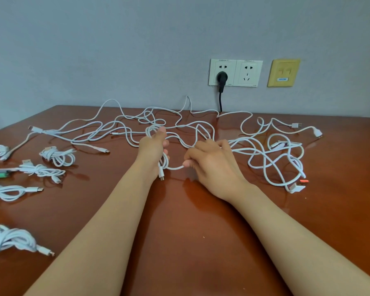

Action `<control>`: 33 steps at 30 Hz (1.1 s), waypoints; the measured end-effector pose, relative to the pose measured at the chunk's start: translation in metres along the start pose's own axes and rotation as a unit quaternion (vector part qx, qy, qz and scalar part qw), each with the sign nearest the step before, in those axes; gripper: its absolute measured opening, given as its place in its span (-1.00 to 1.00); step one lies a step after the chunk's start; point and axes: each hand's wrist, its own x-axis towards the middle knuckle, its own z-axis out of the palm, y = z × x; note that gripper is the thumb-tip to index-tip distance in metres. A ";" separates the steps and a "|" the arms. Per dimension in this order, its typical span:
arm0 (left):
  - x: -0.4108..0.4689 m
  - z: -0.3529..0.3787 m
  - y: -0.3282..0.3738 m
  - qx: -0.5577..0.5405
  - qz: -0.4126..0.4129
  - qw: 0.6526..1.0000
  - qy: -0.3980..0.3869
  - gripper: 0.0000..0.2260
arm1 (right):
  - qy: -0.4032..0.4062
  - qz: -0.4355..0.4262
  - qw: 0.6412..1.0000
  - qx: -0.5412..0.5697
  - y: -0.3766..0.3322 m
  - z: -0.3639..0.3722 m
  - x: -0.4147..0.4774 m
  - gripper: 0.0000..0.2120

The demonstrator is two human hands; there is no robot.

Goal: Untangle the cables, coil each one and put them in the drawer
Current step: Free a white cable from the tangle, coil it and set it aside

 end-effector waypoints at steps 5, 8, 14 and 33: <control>-0.020 0.007 0.004 0.098 0.027 0.993 -0.064 -0.74 | 0.028 -0.025 0.999 0.030 -0.001 -0.001 0.000 -0.72; -0.021 0.011 0.005 0.233 0.077 0.966 -0.086 -0.61 | 0.018 -0.032 0.998 0.060 -0.001 -0.003 0.001 -0.71; -0.026 0.011 0.006 0.402 0.105 0.896 -0.159 -0.44 | 0.051 0.043 0.990 0.126 0.000 -0.011 0.002 -0.68; -0.038 0.010 0.011 0.334 0.074 0.877 -0.337 -0.64 | -0.024 0.109 0.955 0.274 0.017 -0.007 -0.003 -0.99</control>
